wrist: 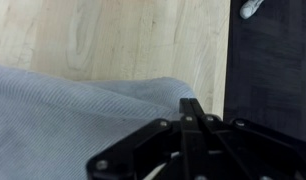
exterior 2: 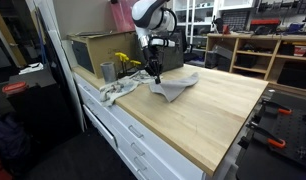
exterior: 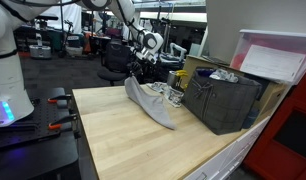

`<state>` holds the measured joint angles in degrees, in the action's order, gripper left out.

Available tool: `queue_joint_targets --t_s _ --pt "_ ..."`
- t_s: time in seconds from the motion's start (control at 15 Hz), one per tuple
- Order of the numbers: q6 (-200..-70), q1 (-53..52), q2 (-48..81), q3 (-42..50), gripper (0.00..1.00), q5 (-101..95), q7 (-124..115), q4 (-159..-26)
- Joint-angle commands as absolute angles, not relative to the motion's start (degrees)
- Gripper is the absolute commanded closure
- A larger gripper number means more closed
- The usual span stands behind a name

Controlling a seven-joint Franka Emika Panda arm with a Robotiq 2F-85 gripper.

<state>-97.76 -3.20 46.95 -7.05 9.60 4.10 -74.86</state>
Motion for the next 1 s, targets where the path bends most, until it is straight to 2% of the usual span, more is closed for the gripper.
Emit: queue_joint_targets --t_s 0.0,0.6,0.93 --pt "-96.00 -3.00 45.47 -7.60 0.66 9.24 8.42 -73.82" --pt "-95.42 7.01 46.13 -4.71 0.01 14.17 7.93 -66.62" --pt "-94.37 13.03 48.25 -3.99 0.00 16.16 12.04 -61.84"
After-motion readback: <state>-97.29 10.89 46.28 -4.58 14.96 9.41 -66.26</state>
